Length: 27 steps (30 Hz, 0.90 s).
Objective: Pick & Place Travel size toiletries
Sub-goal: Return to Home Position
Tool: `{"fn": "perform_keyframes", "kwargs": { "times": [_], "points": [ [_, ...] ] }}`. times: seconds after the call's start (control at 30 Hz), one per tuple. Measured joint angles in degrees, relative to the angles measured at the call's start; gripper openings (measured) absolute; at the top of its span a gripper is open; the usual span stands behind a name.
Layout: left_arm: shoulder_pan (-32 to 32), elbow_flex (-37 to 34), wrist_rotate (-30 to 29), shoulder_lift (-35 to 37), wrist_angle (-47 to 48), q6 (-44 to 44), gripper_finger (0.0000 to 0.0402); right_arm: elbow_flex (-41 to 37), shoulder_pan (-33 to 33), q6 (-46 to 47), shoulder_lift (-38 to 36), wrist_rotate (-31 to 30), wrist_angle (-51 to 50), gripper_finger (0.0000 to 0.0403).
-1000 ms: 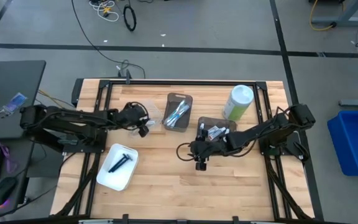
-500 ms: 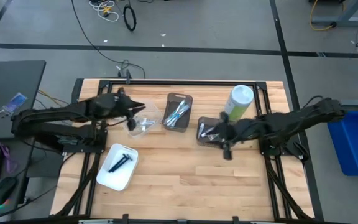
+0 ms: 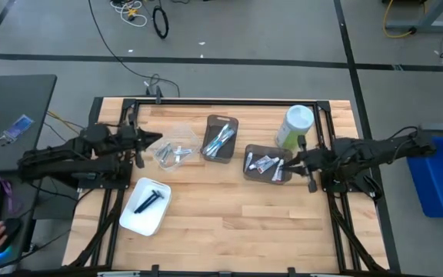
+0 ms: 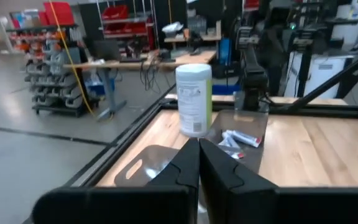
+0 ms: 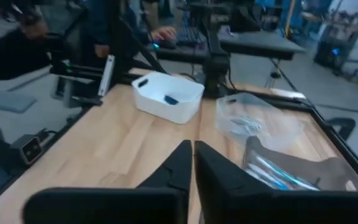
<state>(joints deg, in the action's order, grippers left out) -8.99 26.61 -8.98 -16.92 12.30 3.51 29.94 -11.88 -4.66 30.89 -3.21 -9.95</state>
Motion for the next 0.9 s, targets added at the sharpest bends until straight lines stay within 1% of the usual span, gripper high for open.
{"fn": "perform_keyframes", "kwargs": {
  "times": [0.07,0.13,0.33,0.5,0.6,0.8,0.9],
  "points": [
    [0.0,-1.9,0.0,1.9,-1.0,0.3,0.0014,-1.9,1.0,-0.3,-3.7,0.7,-0.2,0.0014],
    [0.0,-3.6,-0.4,3.4,-2.2,1.2,0.0016,-3.7,2.1,-0.4,-7.1,0.1,-0.4,0.0006],
    [0.0,-7.6,0.0,6.5,-3.9,2.8,0.0010,-7.9,5.3,-0.6,-15.0,0.3,-2.0,0.0005],
    [0.0,-11.3,2.1,9.2,-4.5,4.0,0.0008,-11.1,6.9,-0.6,-20.0,0.3,-4.2,0.0004],
    [0.0,-13.8,2.8,11.4,-6.6,3.8,0.0013,-13.0,7.5,-0.6,-22.7,0.3,-4.2,0.0004],
    [0.0,-17.3,2.7,16.8,-7.2,5.2,0.0008,-16.4,8.3,-0.8,-27.4,0.3,-4.1,0.0004],
    [0.0,-18.3,2.6,16.8,-6.8,5.0,0.0006,-18.4,8.6,-0.2,-29.3,0.3,-3.8,0.0003]
  ]
}}
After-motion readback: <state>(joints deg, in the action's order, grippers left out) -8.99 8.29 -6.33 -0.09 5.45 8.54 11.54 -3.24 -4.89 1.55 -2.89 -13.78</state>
